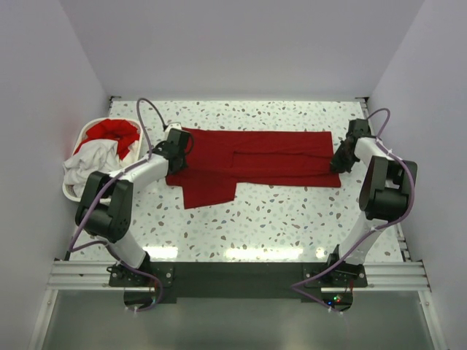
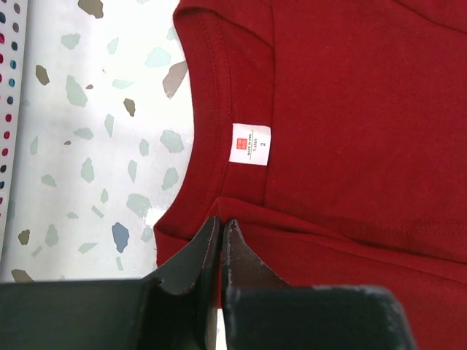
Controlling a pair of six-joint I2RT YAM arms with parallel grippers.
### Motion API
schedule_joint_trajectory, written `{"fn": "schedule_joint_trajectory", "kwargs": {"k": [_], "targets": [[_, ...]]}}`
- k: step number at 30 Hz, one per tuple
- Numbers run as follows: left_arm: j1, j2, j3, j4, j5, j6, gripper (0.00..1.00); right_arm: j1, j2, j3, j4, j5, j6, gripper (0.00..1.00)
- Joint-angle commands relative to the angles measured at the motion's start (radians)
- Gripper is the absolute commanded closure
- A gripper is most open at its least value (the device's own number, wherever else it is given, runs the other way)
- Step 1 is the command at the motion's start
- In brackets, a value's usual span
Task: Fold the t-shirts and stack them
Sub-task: Fold the tshirt
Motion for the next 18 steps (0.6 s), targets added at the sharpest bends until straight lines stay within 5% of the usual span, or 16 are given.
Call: {"fn": "schedule_joint_trajectory", "kwargs": {"k": [1,9,18], "targets": [[0.016,0.011,0.038,0.048,-0.051,0.038,0.92,-0.001,0.008,0.042,0.038,0.055,-0.017,0.87],[0.002,-0.098,0.042,0.022,-0.059,0.055,0.35,0.053,-0.081,0.046,0.004,0.091,-0.049,0.56],[-0.259,-0.323,-0.125,-0.117,-0.147,-0.022,0.18,0.180,-0.294,-0.089,-0.031,0.066,-0.089,0.20]]}}
